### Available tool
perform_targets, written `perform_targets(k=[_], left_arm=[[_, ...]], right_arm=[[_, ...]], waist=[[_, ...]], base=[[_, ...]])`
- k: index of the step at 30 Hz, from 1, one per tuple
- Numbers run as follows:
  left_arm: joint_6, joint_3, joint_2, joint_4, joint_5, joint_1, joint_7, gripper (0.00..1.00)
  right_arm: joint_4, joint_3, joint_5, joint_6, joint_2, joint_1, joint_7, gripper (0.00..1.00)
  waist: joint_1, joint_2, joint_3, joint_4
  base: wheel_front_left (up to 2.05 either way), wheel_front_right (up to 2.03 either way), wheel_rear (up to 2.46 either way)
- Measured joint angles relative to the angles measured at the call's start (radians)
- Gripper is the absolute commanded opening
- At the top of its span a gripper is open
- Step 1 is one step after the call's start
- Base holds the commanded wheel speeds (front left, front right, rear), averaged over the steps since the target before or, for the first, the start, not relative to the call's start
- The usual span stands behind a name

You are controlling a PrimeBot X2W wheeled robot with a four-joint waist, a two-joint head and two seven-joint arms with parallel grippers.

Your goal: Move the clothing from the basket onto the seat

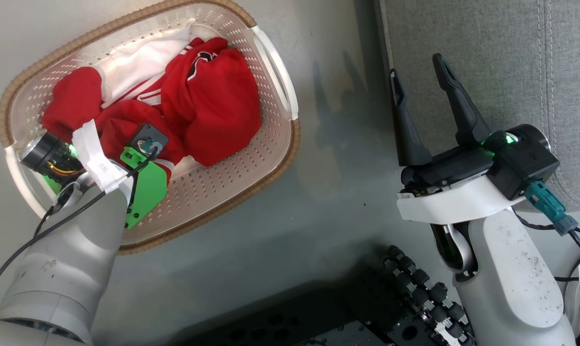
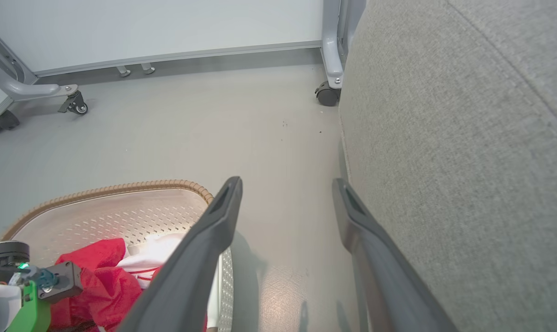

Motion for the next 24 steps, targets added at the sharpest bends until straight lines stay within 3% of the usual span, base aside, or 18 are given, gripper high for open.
perform_targets(k=[6,7,9,24], left_arm=[[-0.009,-0.021,0.012,0.001,0.001,-0.011,0.016,1.00],[-0.013,-0.025,0.012,0.000,0.002,-0.011,0.020,0.82],[-0.019,-0.032,0.012,0.001,0.002,-0.012,0.022,0.00],[-0.017,-0.073,-0.005,0.001,-0.004,-0.012,-0.060,0.00]], right_arm=[[0.000,0.000,0.001,0.000,0.000,-0.001,0.000,1.00],[0.000,0.000,0.001,0.000,0.000,-0.001,0.000,1.00],[0.001,-0.001,0.001,0.000,0.000,-0.002,0.000,1.00],[0.011,-0.012,-0.017,0.000,0.000,-0.010,0.000,1.00]], waist=[[0.0000,0.0000,0.016,-0.012],[0.0000,0.0000,0.017,-0.013],[0.0000,0.0000,0.017,-0.012],[0.0000,0.0000,-0.024,0.008]], base=[[0.00,0.00,0.00],[0.00,0.00,0.00],[0.00,0.00,0.00],[0.00,0.00,0.00]])
